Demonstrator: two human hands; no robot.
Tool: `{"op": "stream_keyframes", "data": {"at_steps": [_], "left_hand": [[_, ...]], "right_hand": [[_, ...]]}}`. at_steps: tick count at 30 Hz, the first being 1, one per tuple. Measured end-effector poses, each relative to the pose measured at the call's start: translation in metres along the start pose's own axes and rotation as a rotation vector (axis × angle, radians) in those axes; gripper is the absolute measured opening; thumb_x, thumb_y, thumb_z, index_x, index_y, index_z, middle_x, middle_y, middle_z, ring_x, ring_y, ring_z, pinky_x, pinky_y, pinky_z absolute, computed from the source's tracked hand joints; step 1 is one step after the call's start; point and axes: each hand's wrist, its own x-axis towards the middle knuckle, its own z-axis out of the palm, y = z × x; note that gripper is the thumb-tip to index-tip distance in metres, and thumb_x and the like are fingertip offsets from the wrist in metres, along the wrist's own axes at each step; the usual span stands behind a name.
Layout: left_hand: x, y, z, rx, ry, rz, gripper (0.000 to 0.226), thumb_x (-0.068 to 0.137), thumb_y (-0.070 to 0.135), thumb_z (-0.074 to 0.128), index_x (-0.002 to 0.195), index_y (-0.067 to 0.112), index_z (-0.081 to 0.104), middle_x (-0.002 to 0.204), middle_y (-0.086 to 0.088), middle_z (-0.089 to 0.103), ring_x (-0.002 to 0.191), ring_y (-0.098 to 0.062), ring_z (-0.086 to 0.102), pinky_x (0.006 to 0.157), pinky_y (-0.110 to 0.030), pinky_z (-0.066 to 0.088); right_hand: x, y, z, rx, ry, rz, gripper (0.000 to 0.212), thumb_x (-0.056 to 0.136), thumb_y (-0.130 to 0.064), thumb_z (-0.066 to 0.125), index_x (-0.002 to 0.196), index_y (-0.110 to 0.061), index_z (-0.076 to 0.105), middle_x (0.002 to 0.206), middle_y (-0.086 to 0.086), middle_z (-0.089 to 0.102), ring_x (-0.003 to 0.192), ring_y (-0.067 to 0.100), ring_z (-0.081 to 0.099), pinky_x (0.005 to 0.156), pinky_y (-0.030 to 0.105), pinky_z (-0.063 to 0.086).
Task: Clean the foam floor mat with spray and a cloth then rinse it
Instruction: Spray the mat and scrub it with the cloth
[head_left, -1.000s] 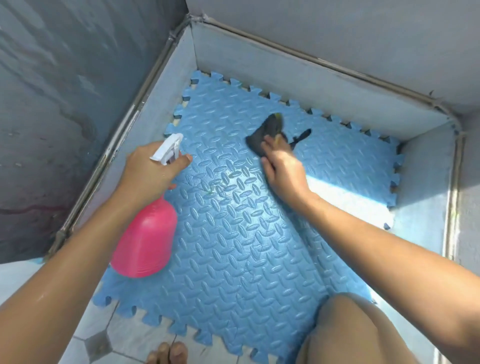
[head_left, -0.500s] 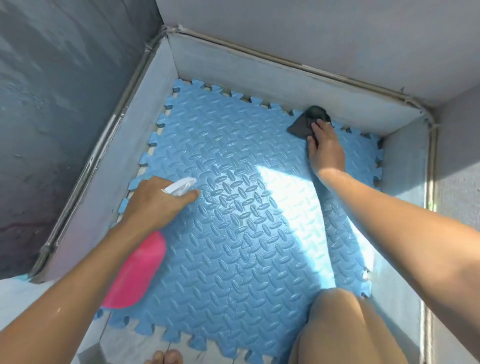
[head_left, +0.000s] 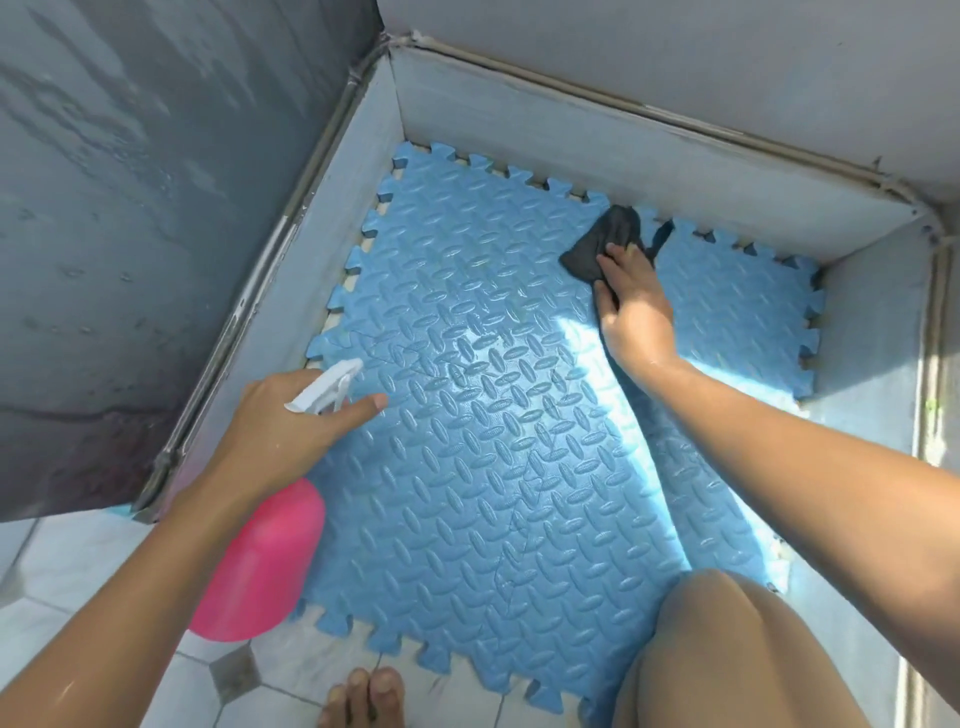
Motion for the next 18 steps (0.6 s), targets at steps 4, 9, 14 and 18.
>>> {"op": "stream_keyframes", "data": {"at_steps": [4,9,14,18], "left_hand": [[-0.008,-0.006,-0.013,-0.041,0.132,-0.013,0.054,0.081,0.051,0.082,0.065,0.012,0.048,0.05,0.001,0.042,0.048,-0.016,0.037,0.055,-0.034,0.04],[-0.011,-0.011,-0.023,0.02,0.21,0.016,0.052,0.087,0.048,0.077,0.071,-0.001,0.064,0.064,-0.026,0.059,0.065,-0.042,0.055,0.066,-0.033,0.047],[-0.012,-0.016,-0.027,0.004,0.219,0.035,0.053,0.089,0.045,0.076,0.07,-0.002,0.064,0.06,-0.022,0.062,0.06,-0.037,0.058,0.067,-0.032,0.05],[-0.013,-0.015,-0.029,-0.018,0.209,0.042,0.057,0.089,0.043,0.074,0.063,-0.004,0.054,0.049,-0.014,0.047,0.048,-0.017,0.041,0.05,-0.015,0.035]], "right_hand": [[-0.065,-0.075,0.039,0.125,-0.207,-0.432,0.037,0.102,-0.023,0.056,0.138,-0.016,0.059,0.149,0.001,0.053,0.146,0.024,0.037,0.119,0.046,0.034],[-0.105,-0.125,0.078,0.102,-0.53,-1.34,0.033,0.101,-0.013,0.056,0.133,-0.005,0.063,0.144,0.01,0.057,0.142,0.033,0.043,0.117,0.045,0.035],[0.0,-0.129,0.079,-0.016,-0.445,-1.211,0.037,0.1,-0.02,0.059,0.137,-0.015,0.061,0.148,0.003,0.054,0.14,0.025,0.046,0.114,0.037,0.041],[0.106,-0.135,0.07,-0.014,-0.218,-0.604,0.041,0.102,-0.024,0.049,0.142,-0.014,0.055,0.153,0.006,0.047,0.143,0.026,0.041,0.117,0.032,0.03]]}}
